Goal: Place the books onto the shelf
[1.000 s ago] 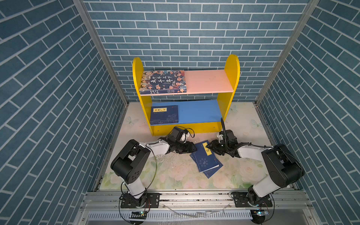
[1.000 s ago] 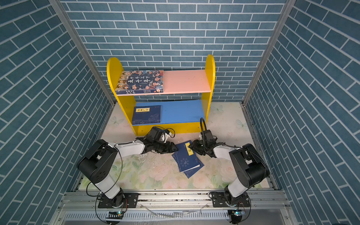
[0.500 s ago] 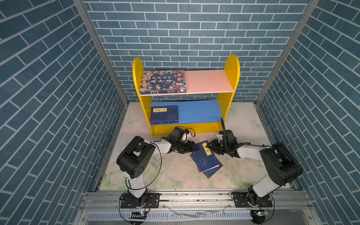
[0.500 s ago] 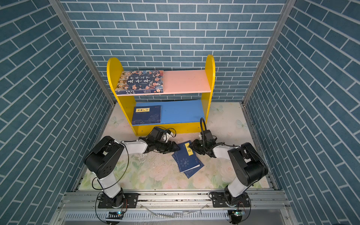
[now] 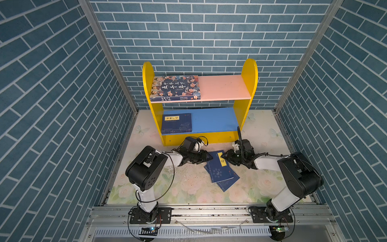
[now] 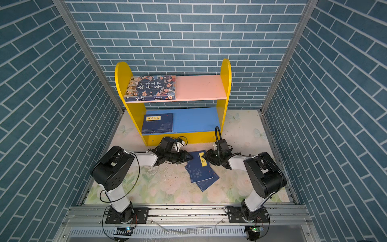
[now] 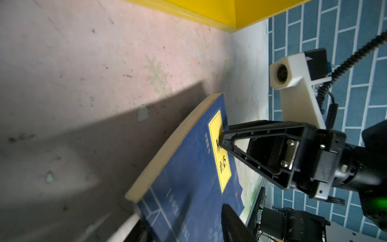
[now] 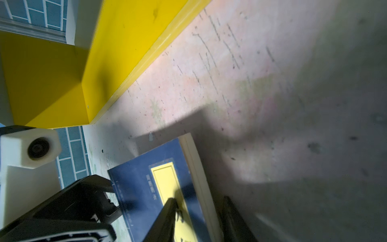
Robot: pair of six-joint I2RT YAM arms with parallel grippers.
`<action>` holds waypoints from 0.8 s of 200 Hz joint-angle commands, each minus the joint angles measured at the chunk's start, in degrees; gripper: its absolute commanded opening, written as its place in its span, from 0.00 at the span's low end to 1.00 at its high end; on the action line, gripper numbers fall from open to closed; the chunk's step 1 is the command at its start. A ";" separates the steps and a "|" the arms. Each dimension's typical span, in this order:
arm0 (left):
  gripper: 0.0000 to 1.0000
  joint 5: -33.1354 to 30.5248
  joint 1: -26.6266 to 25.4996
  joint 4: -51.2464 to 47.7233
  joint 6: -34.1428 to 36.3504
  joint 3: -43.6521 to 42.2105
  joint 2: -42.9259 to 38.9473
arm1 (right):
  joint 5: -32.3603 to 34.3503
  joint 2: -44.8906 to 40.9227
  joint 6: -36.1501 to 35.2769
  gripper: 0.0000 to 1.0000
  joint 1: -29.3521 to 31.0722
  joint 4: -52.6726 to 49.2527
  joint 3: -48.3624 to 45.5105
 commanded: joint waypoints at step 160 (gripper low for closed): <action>0.33 2.85 -0.52 0.95 -6.04 1.15 -1.19 | -1.72 1.41 2.05 0.38 0.33 -1.84 -0.58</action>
